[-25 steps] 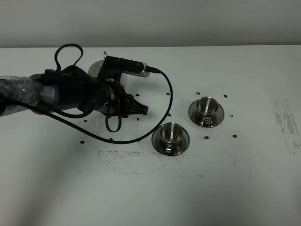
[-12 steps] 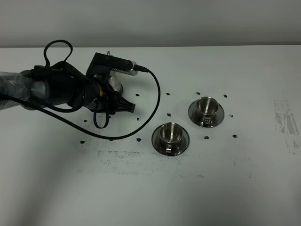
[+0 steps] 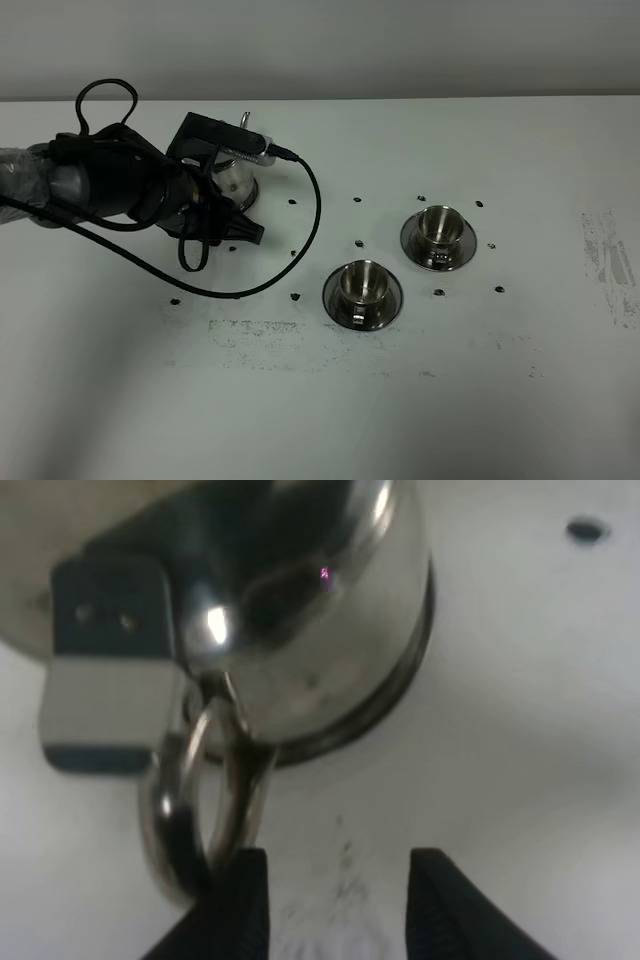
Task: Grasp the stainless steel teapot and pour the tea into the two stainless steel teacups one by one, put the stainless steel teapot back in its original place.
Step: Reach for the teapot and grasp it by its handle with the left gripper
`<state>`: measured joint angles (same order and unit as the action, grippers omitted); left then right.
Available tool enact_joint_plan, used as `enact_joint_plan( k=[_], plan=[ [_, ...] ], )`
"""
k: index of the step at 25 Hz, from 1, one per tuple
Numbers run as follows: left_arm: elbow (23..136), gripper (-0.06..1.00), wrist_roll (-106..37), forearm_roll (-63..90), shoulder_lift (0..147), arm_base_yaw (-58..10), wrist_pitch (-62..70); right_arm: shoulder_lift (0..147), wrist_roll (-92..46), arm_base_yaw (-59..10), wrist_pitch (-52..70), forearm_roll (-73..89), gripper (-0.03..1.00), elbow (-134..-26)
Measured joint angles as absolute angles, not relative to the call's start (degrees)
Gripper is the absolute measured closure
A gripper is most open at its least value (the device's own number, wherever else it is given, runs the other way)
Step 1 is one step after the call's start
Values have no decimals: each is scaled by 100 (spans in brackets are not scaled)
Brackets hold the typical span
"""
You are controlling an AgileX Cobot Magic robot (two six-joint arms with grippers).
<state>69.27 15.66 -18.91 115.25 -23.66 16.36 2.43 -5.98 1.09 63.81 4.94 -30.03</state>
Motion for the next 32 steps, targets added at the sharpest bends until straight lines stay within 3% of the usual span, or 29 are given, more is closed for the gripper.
enact_joint_plan(
  k=[9, 15, 18, 32],
  plan=[
    [6944, 59, 318, -1360, 10260, -2385, 3317, 243, -598, 109, 6381, 494, 53, -3003],
    [7479, 30, 290, -1170, 10083, -1992, 4034, 243, -598, 109, 6381, 494, 53, -3003],
    [7788, 23, 272, -988, 10185, -1852, 4060, 243, -598, 109, 6381, 494, 53, -3003],
    [9636, 27, -186, 81, 11879, -1740, 4875, 243, -598, 109, 6381, 494, 53, -3003]
  ],
)
